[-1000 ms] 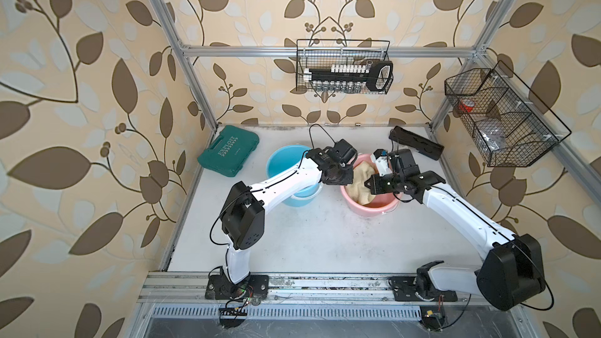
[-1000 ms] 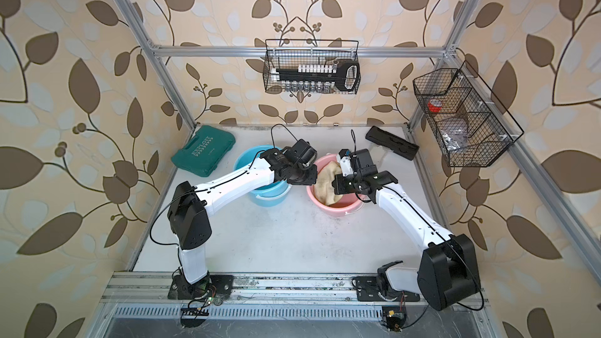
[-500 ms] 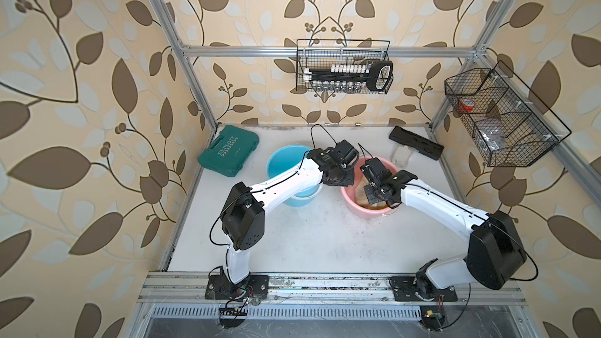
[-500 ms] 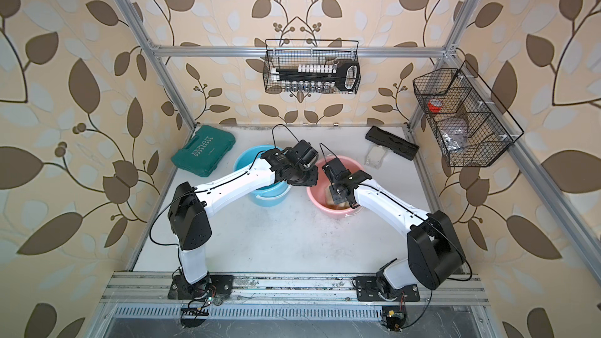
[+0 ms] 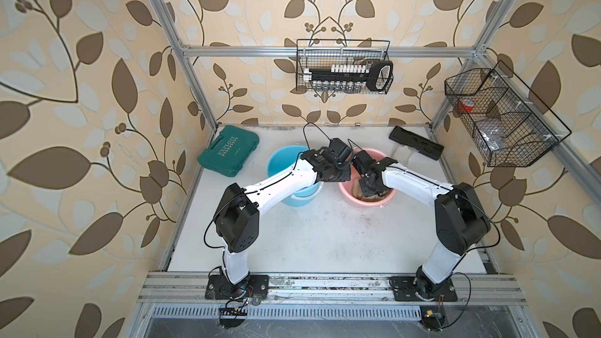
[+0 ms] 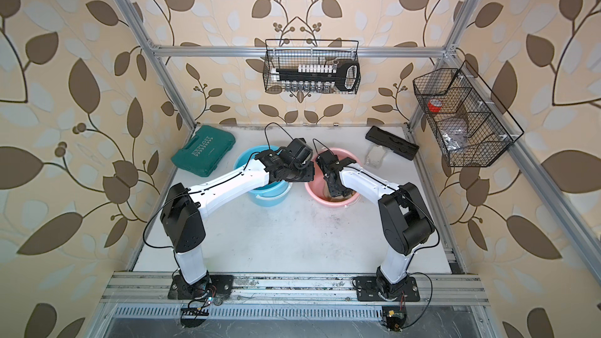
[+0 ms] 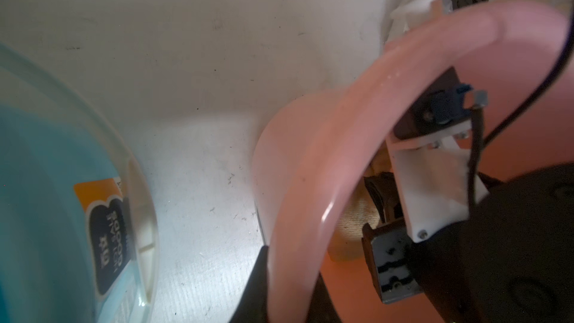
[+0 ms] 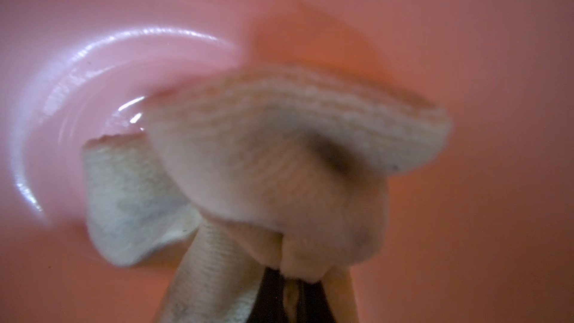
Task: Wipe the inside of the bucket with a cloth
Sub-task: Wipe the dirt from the inside of the bucket.
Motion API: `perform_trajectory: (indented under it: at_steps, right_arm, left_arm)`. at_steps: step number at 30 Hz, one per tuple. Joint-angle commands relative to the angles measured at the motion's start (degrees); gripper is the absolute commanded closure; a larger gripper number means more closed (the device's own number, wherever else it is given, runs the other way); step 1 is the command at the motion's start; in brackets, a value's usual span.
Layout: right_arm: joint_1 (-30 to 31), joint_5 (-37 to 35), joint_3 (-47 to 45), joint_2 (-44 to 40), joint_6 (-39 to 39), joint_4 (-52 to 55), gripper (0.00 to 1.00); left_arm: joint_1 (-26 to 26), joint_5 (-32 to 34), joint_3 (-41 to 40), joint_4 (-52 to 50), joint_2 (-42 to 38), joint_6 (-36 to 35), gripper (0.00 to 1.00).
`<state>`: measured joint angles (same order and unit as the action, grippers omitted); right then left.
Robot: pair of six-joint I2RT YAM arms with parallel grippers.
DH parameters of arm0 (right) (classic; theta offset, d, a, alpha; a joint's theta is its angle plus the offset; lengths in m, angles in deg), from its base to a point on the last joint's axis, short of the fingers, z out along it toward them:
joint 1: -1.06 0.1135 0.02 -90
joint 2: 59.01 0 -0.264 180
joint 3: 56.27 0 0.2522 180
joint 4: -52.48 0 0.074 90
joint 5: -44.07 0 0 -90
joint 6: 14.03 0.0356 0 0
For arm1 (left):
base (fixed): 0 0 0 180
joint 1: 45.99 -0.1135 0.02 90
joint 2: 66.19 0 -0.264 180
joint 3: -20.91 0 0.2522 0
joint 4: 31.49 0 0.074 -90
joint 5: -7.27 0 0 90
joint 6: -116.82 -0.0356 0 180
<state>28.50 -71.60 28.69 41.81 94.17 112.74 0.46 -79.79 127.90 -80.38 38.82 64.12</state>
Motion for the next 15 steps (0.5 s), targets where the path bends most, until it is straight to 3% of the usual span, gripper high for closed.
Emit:
perform_trajectory:
  at_steps: [1, 10, 15]
  right_arm:
    - [-2.9, 1.3, 2.8, 2.5, 4.4, -1.1, 1.00]
    - [-5.8, 9.4, 7.1, 8.6, 7.5, -1.2, 1.00]
    - [-5.7, 23.3, 6.9, 11.4, 7.2, -5.7, 1.00]
  left_arm:
    - [0.8, -0.7, -2.7, -4.5, -5.2, -1.5, 1.00]
    - [2.7, 1.4, -7.1, -3.2, -7.1, 0.6, 1.00]
    - [4.2, 1.6, -6.9, -3.2, -6.5, 1.2, 1.00]
